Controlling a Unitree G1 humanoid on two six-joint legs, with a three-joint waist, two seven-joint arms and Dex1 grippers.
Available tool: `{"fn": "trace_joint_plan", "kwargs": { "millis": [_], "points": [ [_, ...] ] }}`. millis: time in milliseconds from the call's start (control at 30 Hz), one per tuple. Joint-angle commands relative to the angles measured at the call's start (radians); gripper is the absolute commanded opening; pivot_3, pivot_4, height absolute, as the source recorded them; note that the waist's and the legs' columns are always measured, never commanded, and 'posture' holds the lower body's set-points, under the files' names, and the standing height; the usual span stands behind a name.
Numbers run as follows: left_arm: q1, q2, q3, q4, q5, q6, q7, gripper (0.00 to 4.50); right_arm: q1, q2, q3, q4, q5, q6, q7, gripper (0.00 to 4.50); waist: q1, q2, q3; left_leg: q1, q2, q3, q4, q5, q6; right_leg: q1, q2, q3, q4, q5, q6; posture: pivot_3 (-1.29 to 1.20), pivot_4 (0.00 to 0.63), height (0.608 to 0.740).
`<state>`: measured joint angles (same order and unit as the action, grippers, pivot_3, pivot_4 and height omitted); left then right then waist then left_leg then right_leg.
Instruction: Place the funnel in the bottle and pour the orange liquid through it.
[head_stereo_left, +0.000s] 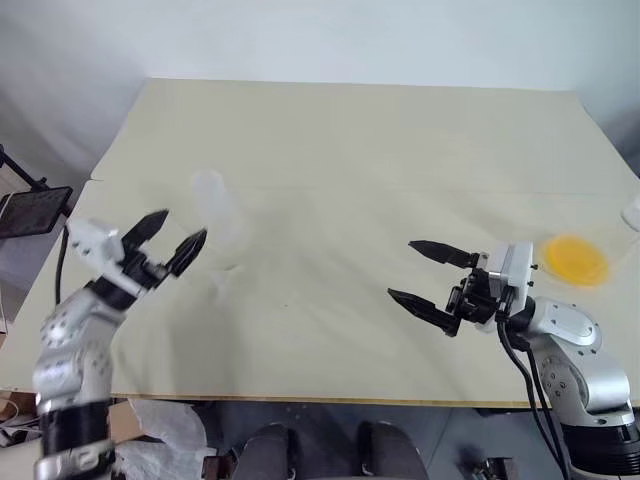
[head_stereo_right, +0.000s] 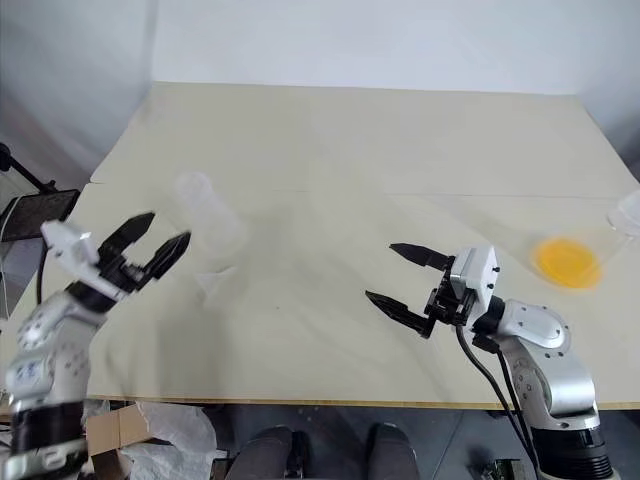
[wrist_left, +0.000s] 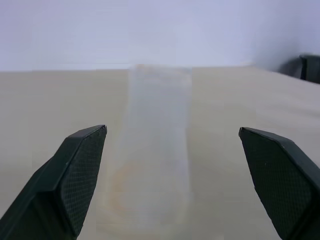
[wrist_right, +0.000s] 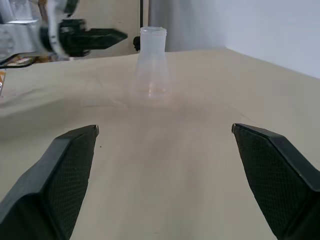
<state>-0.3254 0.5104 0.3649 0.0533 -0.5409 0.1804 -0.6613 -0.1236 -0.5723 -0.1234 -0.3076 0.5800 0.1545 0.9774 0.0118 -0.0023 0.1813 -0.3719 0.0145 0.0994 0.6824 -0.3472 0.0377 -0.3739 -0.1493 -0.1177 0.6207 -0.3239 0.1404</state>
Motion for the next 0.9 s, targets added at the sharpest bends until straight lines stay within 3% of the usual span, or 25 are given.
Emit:
{"fn": "trace_joint_plan", "kwargs": {
  "millis": [33, 233, 500, 700, 900],
  "points": [
    [-0.094, -0.006, -0.037, 0.082, 0.041, 0.005, 0.030, 4.50, 0.000, 0.014, -0.003, -0.037, 0.010, -0.010, -0.013, 4.48, -0.001, 0.000, 0.000, 0.000, 0.000, 0.000, 0.000, 0.000, 0.000, 0.000, 0.000, -0.001, 0.000, 0.000, 0.000, 0.00, 0.150, 0.740],
    [-0.226, -0.018, -0.084, 0.184, 0.107, -0.021, 0.059, 4.50, 0.007, 0.030, -0.004, -0.046, 0.003, -0.015, -0.032, 4.48, 0.002, -0.001, 0.001, -0.001, 0.000, 0.000, 0.001, 0.000, 0.000, 0.000, 0.000, -0.001, 0.000, 0.000, 0.000, 0.00, 0.150, 0.740],
    [-0.260, -0.005, -0.111, 0.227, 0.129, -0.019, 0.022, 4.50, 0.018, 0.043, -0.001, -0.054, -0.005, -0.025, -0.051, 4.48, 0.002, -0.002, 0.001, -0.001, 0.000, 0.000, 0.001, 0.000, 0.000, 0.000, 0.000, -0.001, 0.000, 0.000, 0.000, 0.00, 0.150, 0.740],
    [-0.252, 0.010, -0.116, 0.231, 0.148, -0.021, 0.007, 2.60, 0.028, 0.054, 0.005, -0.058, -0.012, -0.034, -0.062, 4.50, 0.002, -0.002, 0.001, -0.001, 0.000, 0.000, 0.001, 0.000, 0.000, 0.000, 0.000, -0.001, 0.000, 0.000, 0.000, 0.00, 0.150, 0.740],
    [-0.301, 0.008, -0.134, 0.223, 0.134, -0.022, -0.053, 2.42, 0.034, 0.054, -0.004, -0.066, -0.014, -0.039, -0.074, 4.50, 0.004, -0.002, 0.001, -0.001, 0.000, 0.000, 0.001, 0.000, 0.000, 0.000, 0.000, -0.001, 0.000, 0.000, 0.000, 0.00, 0.150, 0.740]
  ]
}}
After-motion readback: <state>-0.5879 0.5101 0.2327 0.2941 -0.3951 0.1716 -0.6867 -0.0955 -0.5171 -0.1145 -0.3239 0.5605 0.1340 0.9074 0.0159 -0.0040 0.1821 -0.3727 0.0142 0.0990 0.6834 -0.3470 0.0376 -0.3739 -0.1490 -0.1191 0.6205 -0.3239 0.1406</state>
